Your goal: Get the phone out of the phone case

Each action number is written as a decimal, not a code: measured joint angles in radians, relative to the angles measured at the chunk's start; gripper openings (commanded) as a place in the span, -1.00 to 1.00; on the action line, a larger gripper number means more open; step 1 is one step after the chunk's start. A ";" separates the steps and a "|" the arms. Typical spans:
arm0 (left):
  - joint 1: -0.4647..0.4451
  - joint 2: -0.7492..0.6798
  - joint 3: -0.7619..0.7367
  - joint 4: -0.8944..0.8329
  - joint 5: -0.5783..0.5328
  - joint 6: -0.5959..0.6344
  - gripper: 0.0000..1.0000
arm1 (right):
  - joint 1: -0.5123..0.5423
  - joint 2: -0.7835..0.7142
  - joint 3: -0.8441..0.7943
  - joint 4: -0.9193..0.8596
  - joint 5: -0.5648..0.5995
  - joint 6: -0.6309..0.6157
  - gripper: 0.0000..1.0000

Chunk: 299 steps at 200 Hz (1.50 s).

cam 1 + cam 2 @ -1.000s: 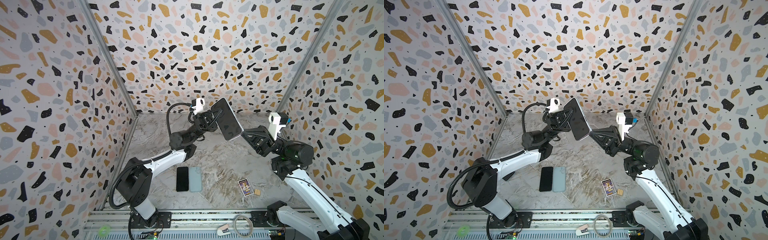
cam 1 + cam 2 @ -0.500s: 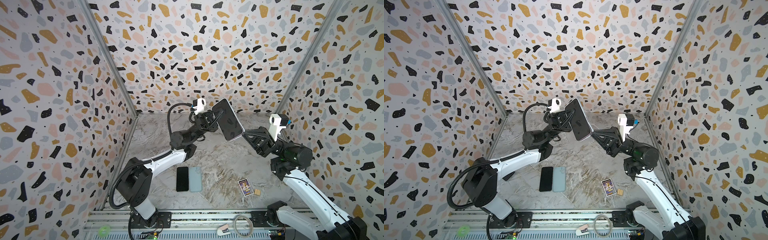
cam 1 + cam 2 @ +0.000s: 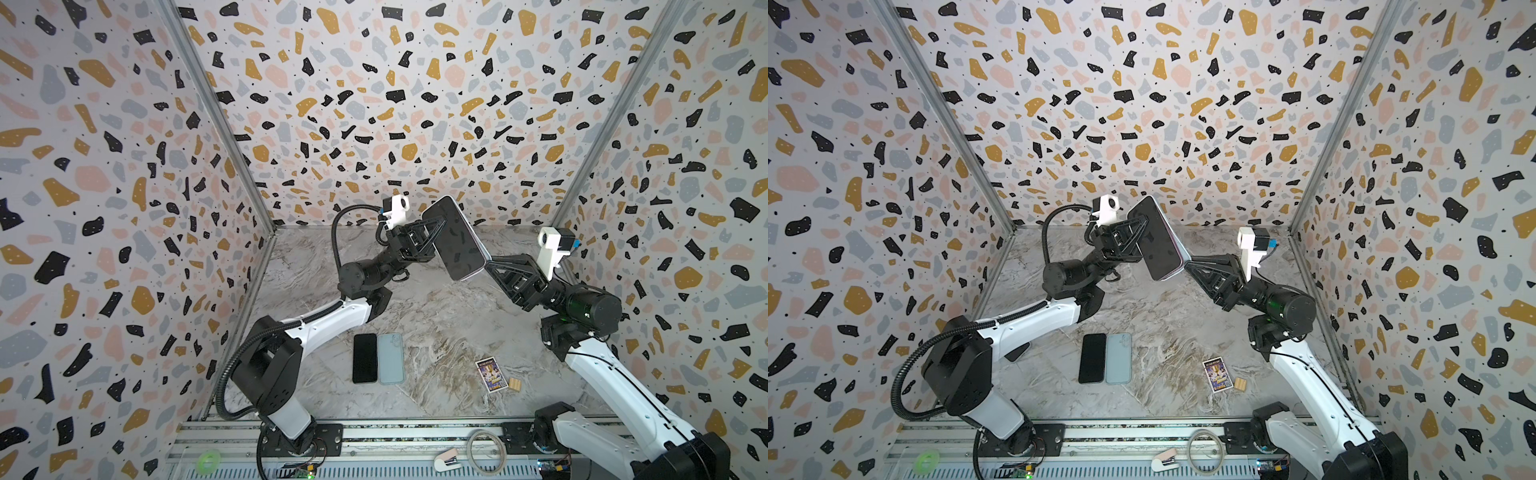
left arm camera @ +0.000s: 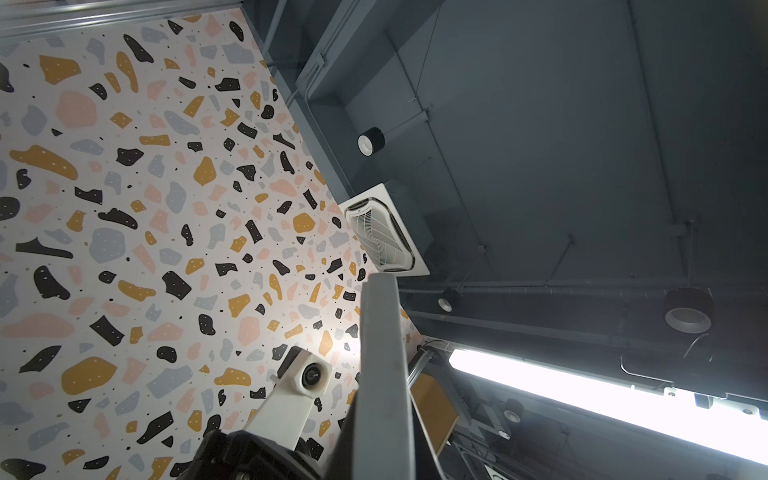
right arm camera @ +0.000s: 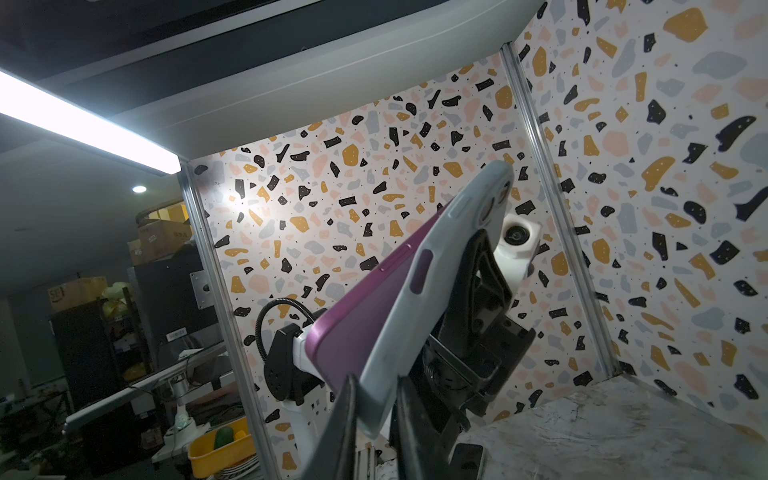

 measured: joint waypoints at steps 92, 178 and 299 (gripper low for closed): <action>-0.007 -0.190 -0.012 -0.602 0.114 0.438 -1.00 | -0.058 -0.337 -0.129 -0.590 0.071 -0.072 0.37; -0.008 -0.177 0.036 -0.946 0.138 0.617 -1.00 | -0.045 -0.512 -0.228 -0.733 0.068 -0.004 0.41; -0.013 -0.160 0.046 -0.963 0.146 0.623 -1.00 | 0.100 -0.423 -0.305 -0.712 0.163 0.000 0.40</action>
